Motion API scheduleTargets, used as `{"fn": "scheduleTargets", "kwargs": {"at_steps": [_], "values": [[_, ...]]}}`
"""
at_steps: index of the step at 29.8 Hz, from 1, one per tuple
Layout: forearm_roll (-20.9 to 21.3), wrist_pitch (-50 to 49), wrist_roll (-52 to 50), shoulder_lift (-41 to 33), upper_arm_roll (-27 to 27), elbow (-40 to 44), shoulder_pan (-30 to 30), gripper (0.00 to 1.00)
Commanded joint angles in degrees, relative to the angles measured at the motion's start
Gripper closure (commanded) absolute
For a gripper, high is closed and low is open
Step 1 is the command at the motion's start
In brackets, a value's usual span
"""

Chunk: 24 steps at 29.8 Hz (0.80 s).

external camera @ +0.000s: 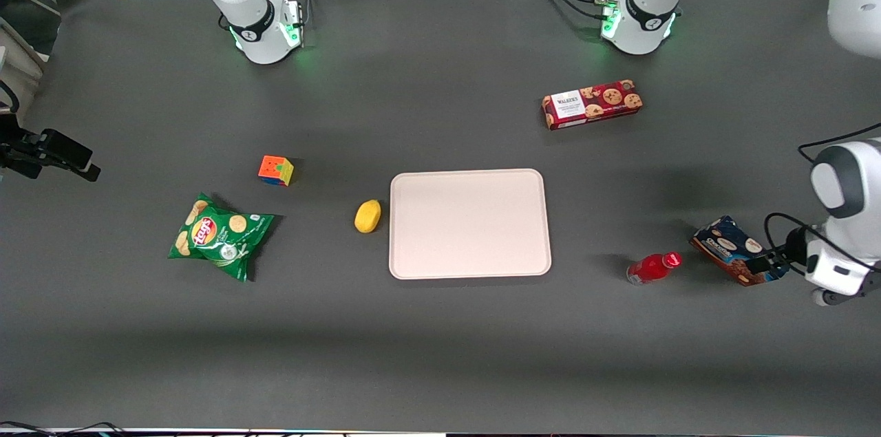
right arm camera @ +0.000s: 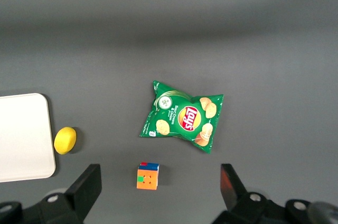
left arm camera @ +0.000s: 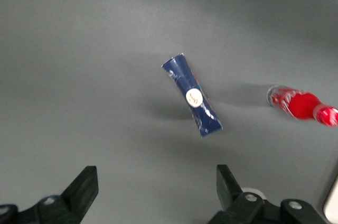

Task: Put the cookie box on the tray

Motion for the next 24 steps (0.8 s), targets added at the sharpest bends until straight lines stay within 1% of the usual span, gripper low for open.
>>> {"fn": "scheduleTargets", "kwargs": {"at_steps": [1,2,3,4,11,18,21,24], "values": [[0.21,5.56,-2.04,-1.69,-0.15,-5.38,0.04,0.00],[0.21,5.91,-2.12,-1.69,-0.15,-5.64,-0.05,0.20],[0.21,5.57,-2.12,-1.69,-0.06,-5.73,-0.14,0.68],[0.21,5.13,-1.69,-1.78,-0.06,-5.73,-0.05,1.00],[0.21,4.95,-3.44,-1.86,-0.24,-5.82,-0.14,1.00],[0.21,4.25,-2.83,-2.65,-0.50,-5.12,-0.14,1.00],[0.21,-0.48,-2.65,-4.15,-0.85,-2.67,-0.40,1.00],[0.21,-8.03,-2.74,-5.73,-2.16,1.90,-0.31,1.00]]}}
